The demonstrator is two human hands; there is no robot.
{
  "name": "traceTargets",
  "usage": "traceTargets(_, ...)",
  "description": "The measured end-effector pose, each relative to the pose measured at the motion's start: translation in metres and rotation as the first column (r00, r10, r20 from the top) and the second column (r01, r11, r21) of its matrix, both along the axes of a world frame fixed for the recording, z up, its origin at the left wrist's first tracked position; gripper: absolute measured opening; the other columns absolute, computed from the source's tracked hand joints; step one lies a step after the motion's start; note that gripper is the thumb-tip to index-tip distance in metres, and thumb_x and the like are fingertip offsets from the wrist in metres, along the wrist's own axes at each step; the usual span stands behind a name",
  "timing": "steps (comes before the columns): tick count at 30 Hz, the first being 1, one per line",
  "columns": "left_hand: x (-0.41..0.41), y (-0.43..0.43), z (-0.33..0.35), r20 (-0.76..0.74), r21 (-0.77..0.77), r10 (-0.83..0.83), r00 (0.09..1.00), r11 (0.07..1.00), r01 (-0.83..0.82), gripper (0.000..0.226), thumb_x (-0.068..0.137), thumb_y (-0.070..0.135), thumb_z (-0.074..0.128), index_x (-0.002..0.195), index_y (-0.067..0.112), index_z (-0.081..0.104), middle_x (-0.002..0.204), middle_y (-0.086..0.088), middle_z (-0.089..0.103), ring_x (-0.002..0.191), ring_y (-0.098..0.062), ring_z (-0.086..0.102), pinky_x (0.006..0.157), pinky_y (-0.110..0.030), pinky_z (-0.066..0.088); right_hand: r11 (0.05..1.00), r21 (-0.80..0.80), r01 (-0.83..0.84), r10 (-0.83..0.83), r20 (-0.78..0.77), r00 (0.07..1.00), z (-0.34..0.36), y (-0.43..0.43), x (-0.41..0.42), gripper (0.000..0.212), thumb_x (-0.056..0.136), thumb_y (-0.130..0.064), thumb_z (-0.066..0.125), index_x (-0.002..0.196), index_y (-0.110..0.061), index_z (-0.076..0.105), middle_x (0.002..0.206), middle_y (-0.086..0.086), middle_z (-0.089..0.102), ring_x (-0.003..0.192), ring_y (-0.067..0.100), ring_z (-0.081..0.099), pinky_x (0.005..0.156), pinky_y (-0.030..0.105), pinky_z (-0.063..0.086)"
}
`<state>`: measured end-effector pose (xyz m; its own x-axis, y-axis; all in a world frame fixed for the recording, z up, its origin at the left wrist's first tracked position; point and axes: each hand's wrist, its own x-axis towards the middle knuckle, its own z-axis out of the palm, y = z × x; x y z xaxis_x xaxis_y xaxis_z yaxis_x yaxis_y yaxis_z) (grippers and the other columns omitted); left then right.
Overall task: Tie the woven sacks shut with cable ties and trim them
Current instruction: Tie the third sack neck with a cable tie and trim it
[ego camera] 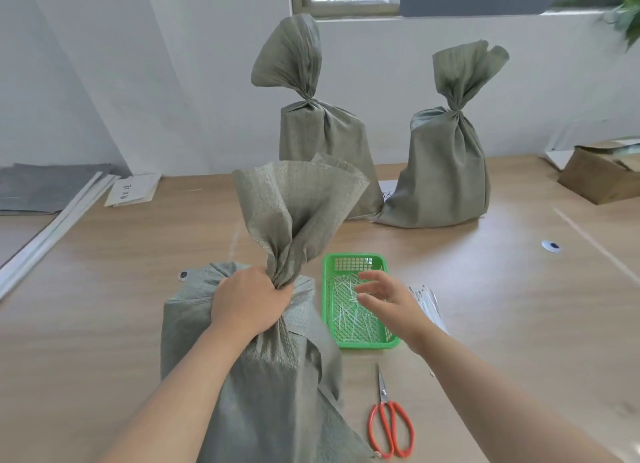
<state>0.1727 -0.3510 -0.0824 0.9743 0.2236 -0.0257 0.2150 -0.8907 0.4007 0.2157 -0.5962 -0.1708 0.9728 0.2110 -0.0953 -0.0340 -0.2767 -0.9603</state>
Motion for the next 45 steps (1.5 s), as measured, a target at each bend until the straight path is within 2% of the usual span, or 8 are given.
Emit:
traceTargets(8,0.016,-0.002,-0.004,-0.036,0.042,0.028,0.999,0.999,-0.026,0.046,0.089,0.062,0.052,0.080,0.018,0.060,0.078,-0.004,0.061,0.090,-0.033,0.065,0.078,-0.038,0.053,0.905,-0.368,0.213,-0.269,-0.107,0.957,-0.079,-0.072,0.010,0.033,0.086,-0.015,0.068,0.118,-0.023,0.064,0.103,0.001,0.072,0.086,0.014,0.067,0.075,0.028,0.050)
traceTargets(11,0.020,0.000,-0.007,-0.038,0.055,0.052,0.998,0.997,-0.049,0.047,0.088,0.061,0.054,0.083,0.016,0.064,0.077,-0.003,0.059,0.091,-0.034,0.065,0.076,-0.037,0.052,0.892,-0.403,0.203,-0.291,-0.169,0.942,-0.100,-0.085,0.009,0.036,0.084,-0.026,0.074,0.118,-0.028,0.063,0.102,-0.003,0.071,0.092,0.019,0.067,0.087,0.035,0.053)
traceTargets(18,0.027,-0.002,-0.013,-0.063,0.056,0.070,0.996,0.996,-0.066,0.047,0.087,0.063,0.056,0.084,0.016,0.066,0.075,-0.001,0.063,0.083,-0.030,0.064,0.074,-0.038,0.054,0.821,-0.558,0.119,-0.274,-0.204,0.940,-0.135,-0.095,0.030,0.044,0.085,-0.023,0.069,0.127,-0.022,0.060,0.116,0.006,0.068,0.103,0.026,0.064,0.091,0.036,0.051)
traceTargets(20,0.027,-0.003,-0.014,-0.069,0.047,0.088,0.994,0.995,-0.085,0.046,0.086,0.062,0.057,0.085,0.017,0.066,0.077,-0.001,0.064,0.083,-0.030,0.064,0.075,-0.039,0.055,0.785,-0.613,0.086,-0.268,-0.210,0.940,-0.144,-0.098,0.036,0.045,0.085,-0.024,0.068,0.129,-0.021,0.060,0.117,0.007,0.068,0.106,0.025,0.064,0.089,0.032,0.049)
traceTargets(24,0.028,-0.007,-0.014,-0.068,0.064,0.100,0.993,0.993,-0.096,0.048,0.086,0.063,0.057,0.090,0.016,0.067,0.085,-0.006,0.068,0.090,-0.032,0.065,0.080,-0.042,0.055,0.746,-0.661,0.077,-0.292,-0.221,0.931,-0.156,-0.102,0.045,0.040,0.087,-0.026,0.069,0.126,-0.021,0.063,0.084,0.000,0.063,0.088,0.023,0.060,0.079,0.028,0.046)
traceTargets(28,0.029,-0.008,-0.015,-0.079,0.067,0.114,0.990,0.992,-0.109,0.048,0.086,0.064,0.056,0.093,0.018,0.068,0.089,-0.006,0.069,0.092,-0.032,0.065,0.081,-0.041,0.055,0.712,-0.700,0.048,-0.325,-0.268,0.907,-0.171,-0.105,0.050,0.034,0.088,-0.029,0.065,0.122,-0.026,0.064,0.088,0.001,0.072,0.083,0.021,0.064,0.072,0.027,0.048)
traceTargets(36,0.034,-0.011,-0.017,-0.094,0.064,0.135,0.986,0.989,-0.130,0.048,0.084,0.063,0.058,0.099,0.018,0.068,0.097,-0.007,0.070,0.099,-0.033,0.064,0.086,-0.043,0.054,0.600,-0.799,0.023,-0.366,-0.249,0.897,-0.183,-0.100,0.061,0.020,0.080,-0.007,0.057,0.093,-0.005,0.072,0.074,0.009,0.062,0.069,0.031,0.059,0.060,0.027,0.047)
traceTargets(45,0.035,-0.012,-0.019,-0.103,0.086,0.130,0.986,0.989,-0.122,0.049,0.084,0.064,0.060,0.098,0.017,0.067,0.098,-0.008,0.070,0.100,-0.034,0.065,0.086,-0.043,0.054,0.566,-0.824,-0.019,-0.328,-0.247,0.912,-0.187,-0.103,0.061,0.016,0.079,-0.021,0.063,0.068,-0.009,0.060,0.071,0.010,0.062,0.063,0.026,0.057,0.051,0.026,0.037)
